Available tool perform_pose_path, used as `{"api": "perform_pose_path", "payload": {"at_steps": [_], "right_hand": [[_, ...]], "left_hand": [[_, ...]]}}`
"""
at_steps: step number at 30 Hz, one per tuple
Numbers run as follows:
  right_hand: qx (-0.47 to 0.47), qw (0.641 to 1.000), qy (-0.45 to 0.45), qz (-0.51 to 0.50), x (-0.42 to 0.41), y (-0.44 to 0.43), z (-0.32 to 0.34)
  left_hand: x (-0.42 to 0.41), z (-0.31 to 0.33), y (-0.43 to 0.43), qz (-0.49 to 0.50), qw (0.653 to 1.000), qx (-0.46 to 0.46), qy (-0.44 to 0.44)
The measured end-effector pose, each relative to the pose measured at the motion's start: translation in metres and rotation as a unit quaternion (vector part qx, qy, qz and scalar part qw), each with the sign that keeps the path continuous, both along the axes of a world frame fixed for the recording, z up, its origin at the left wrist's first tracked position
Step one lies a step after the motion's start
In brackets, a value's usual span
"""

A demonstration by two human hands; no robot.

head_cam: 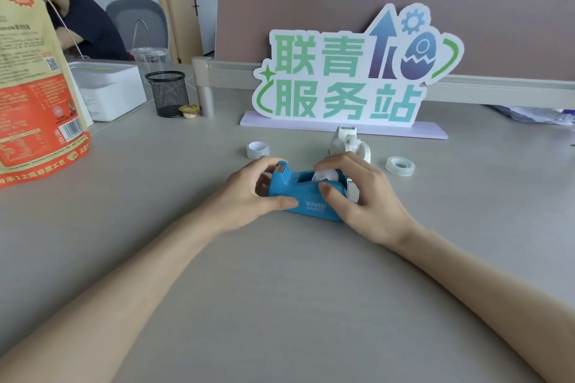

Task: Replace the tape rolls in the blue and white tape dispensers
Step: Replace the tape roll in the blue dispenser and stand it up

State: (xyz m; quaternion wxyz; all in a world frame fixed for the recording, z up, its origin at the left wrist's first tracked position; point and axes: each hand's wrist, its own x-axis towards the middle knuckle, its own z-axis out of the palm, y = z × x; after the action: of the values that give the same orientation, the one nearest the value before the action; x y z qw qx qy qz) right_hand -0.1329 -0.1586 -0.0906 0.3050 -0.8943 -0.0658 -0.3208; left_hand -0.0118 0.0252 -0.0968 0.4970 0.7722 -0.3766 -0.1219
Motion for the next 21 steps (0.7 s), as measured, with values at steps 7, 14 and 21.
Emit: {"api": "perform_pose_path", "payload": {"at_steps": [7,14,21], "right_hand": [[-0.025,0.997,-0.066,-0.015,0.002,0.000,-0.002],[0.010,0.997,-0.073,-0.010,0.001,0.000,-0.001],[0.172,0.978,-0.095,-0.069,-0.003,0.001,0.007]], "left_hand": [[0.001,0.001,0.005,0.020,0.998,0.019,-0.050],[-0.006,0.001,0.006,0.045,0.987,0.038,-0.152],[-0.004,-0.004,0.005,0.063,0.980,0.060,-0.177]]}}
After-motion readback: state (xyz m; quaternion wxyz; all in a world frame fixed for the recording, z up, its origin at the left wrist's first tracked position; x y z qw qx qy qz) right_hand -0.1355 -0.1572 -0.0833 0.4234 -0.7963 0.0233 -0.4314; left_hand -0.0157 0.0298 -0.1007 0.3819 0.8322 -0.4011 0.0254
